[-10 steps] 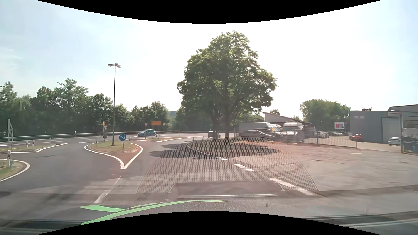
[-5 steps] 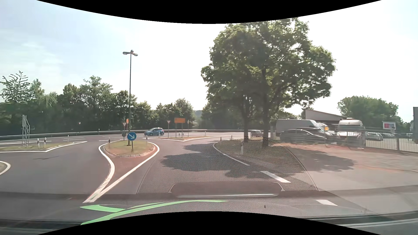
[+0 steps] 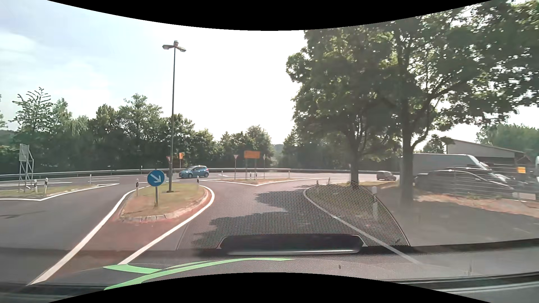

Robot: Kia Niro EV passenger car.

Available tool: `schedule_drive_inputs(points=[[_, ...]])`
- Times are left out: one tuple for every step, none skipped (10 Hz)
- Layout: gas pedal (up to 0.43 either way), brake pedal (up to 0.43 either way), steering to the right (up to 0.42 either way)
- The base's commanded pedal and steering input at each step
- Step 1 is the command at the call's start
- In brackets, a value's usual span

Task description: Follow the waypoints while adhering to traffic rules and regulations

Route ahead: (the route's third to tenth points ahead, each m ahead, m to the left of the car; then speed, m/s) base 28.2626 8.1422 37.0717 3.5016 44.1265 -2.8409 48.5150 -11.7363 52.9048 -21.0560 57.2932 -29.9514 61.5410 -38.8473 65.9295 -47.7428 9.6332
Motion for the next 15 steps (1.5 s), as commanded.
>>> schedule_drive_inputs(points=[[0.079,0.0,-0.026],[0.079,0.0,-0.016],[0.079,0.0,-0.012],[0.079,0.0,-0.007],[0.079,0.0,0.004],[0.079,0.0,0.013],[0.079,0.0,0.028],[0.079,0.0,0.044],[0.079,0.0,0.053],[0.079,0.0,0.062],[0.079,0.0,0.069],[0.079,0.0,0.074],[0.079,0.0,0.075],[0.079,0.0,0.075],[0.079,0.0,0.075]])
